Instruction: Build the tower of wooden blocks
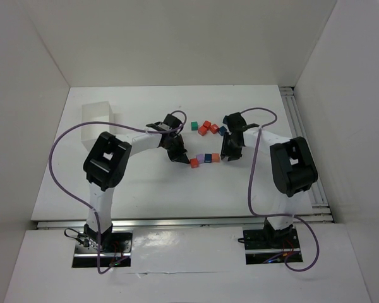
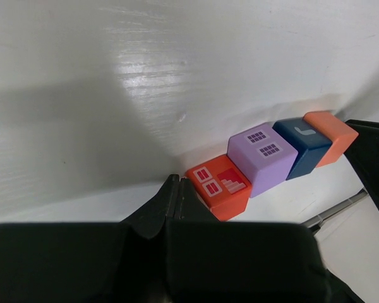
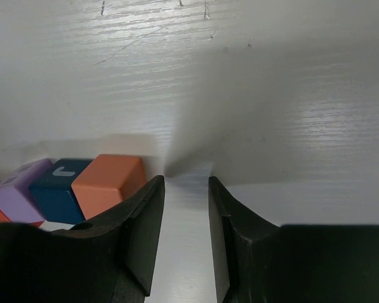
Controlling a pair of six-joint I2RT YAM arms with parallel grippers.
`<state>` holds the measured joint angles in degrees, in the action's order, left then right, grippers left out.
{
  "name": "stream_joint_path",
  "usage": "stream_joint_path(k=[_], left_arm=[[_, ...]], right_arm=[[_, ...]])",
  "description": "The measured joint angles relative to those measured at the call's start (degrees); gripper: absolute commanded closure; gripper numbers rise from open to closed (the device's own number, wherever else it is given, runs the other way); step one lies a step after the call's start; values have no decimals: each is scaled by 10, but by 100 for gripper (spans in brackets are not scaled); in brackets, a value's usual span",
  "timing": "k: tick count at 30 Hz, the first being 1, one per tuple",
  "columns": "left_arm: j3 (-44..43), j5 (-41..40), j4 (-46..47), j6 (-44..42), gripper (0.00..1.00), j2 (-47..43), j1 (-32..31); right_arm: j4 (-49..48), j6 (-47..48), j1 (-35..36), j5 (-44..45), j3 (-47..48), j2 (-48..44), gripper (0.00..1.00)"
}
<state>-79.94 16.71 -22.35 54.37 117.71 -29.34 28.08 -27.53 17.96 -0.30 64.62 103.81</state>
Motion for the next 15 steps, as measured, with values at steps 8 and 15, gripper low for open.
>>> stream_joint_path(k=[8,15], left_arm=[[-13,0,-5,-3,100,10,0],[-38,0,-17,-16,100,24,4]], right_arm=[[-2,10,5,-8,17,14,59],[-2,13,9,-9,22,18,59]])
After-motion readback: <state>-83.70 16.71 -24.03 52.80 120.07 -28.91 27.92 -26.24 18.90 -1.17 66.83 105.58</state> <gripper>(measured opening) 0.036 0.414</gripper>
